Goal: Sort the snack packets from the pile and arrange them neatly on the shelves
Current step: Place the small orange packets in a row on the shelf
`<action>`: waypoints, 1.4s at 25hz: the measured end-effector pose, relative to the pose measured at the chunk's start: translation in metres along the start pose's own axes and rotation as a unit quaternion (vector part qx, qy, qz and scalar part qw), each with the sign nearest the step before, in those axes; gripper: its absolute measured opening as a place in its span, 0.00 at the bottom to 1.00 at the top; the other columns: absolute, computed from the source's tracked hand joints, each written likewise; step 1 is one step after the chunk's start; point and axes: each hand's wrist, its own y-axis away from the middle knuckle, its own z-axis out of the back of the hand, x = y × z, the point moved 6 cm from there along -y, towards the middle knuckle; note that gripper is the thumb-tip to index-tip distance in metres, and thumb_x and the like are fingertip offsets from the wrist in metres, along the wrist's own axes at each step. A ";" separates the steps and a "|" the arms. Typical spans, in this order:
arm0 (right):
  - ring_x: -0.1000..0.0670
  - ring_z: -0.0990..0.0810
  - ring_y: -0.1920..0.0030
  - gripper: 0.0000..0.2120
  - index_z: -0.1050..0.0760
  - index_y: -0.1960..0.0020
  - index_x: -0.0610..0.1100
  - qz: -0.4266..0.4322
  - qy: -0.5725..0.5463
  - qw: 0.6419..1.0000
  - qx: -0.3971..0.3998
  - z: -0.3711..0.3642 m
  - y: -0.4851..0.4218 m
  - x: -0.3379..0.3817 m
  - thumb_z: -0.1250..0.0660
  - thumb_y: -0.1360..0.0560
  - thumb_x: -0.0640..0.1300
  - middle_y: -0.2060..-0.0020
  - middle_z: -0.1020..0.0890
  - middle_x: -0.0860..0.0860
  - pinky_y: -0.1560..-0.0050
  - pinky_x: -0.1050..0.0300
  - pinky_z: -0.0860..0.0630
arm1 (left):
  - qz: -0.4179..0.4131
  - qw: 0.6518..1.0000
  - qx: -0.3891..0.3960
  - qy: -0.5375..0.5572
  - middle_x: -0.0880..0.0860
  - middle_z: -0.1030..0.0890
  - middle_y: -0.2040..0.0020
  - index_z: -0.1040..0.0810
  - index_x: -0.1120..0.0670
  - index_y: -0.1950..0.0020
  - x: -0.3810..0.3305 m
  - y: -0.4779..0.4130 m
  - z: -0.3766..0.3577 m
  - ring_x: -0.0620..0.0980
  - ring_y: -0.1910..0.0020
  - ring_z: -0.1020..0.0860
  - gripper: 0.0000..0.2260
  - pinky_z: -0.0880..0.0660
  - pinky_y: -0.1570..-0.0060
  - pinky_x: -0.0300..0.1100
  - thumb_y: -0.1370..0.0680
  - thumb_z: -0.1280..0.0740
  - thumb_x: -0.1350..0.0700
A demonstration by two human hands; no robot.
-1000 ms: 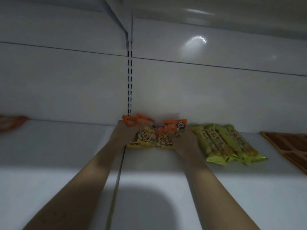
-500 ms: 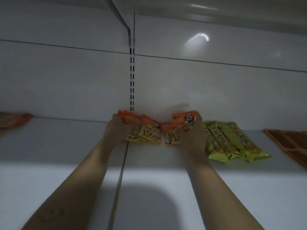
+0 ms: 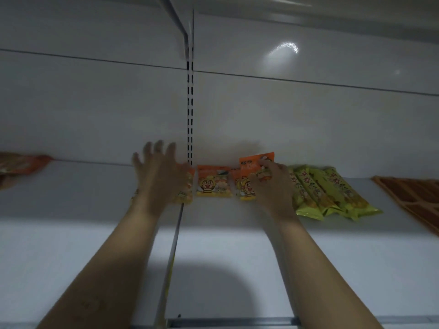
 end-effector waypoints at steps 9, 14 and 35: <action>0.41 0.24 0.39 0.18 0.24 0.34 0.45 0.043 0.126 0.986 0.099 -0.032 -0.017 -0.019 0.38 0.23 0.39 0.39 0.22 0.41 0.41 0.56 0.32 | -0.258 0.955 0.146 -0.018 0.51 0.33 0.25 0.35 0.49 0.25 -0.076 0.040 -0.051 0.55 0.29 0.33 0.21 0.47 0.27 0.51 0.17 0.47 0.46; 0.40 0.27 0.36 0.23 0.23 0.34 0.50 0.030 0.167 0.982 0.088 -0.040 -0.021 -0.020 0.45 0.25 0.50 0.36 0.24 0.43 0.37 0.51 0.29 | -0.269 0.951 0.150 0.006 0.51 0.33 0.26 0.37 0.49 0.24 -0.075 0.039 -0.051 0.54 0.29 0.33 0.21 0.42 0.29 0.48 0.17 0.45 0.46; 0.43 0.39 0.25 0.27 0.30 0.29 0.52 0.209 0.179 0.956 0.097 -0.048 0.027 0.040 0.48 0.26 0.57 0.28 0.32 0.47 0.25 0.40 0.50 | -0.057 0.996 0.025 -0.065 0.55 0.23 0.38 0.31 0.49 0.29 -0.001 0.022 0.021 0.58 0.39 0.26 0.22 0.32 0.40 0.51 0.22 0.39 0.45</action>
